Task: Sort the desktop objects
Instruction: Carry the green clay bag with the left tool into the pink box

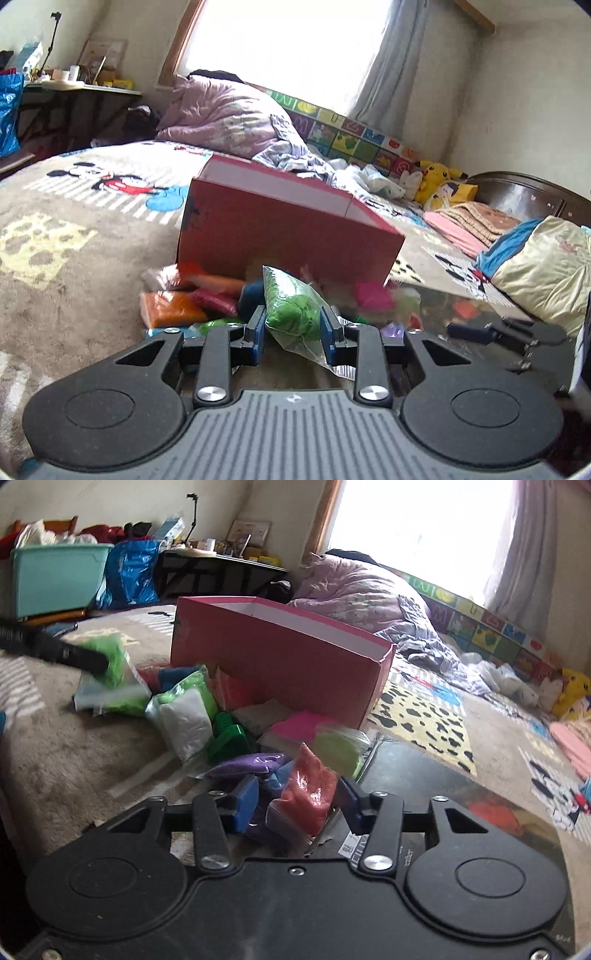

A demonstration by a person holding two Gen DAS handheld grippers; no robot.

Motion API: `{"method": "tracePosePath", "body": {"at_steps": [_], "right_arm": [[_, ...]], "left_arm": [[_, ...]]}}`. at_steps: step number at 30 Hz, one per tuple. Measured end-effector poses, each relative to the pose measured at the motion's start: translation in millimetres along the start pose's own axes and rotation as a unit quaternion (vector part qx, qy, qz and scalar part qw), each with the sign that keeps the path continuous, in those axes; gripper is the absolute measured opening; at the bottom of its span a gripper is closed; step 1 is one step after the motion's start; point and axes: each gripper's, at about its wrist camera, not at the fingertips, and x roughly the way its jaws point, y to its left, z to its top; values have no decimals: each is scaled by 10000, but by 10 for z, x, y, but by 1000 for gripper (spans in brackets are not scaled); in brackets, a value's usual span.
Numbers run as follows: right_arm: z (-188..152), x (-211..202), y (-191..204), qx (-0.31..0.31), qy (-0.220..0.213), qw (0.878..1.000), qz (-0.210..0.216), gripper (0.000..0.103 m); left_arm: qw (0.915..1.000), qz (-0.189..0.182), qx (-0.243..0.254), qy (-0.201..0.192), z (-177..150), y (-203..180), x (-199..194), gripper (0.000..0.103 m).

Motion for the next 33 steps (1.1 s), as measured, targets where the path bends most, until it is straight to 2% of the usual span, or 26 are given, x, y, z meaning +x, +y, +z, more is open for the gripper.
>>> {"method": "tracePosePath", "body": {"at_steps": [2,6,10,14,20,26,31,33], "right_arm": [[10,10,16,-67,-21,9999,-78,32],[38,-21,-3,-27,-94,9998,-165,32],[12,18,56,-77,9,9999,-70,32],[4,56,112,-137,128,9998,-89,32],[-15,97,-19,258,238,9993,-108,32],[-56,163,-132,502,336,9981,-111,32],[-63,201,-162,604,342,9975,-138,33],[-61,202,-167,619,335,9975,-117,34]], "left_arm": [[10000,16,-8,-82,62,-47,-15,29],[9999,42,-85,-132,208,-104,34,29],[9995,-35,-184,-249,424,-161,124,29],[9993,-20,-4,-384,699,-281,272,29],[9983,44,246,-533,1090,-436,499,29],[9986,330,334,-253,1340,-432,932,29],[9984,449,-22,357,1446,-228,1434,29],[9961,607,-152,620,1464,-139,1630,29]]}}
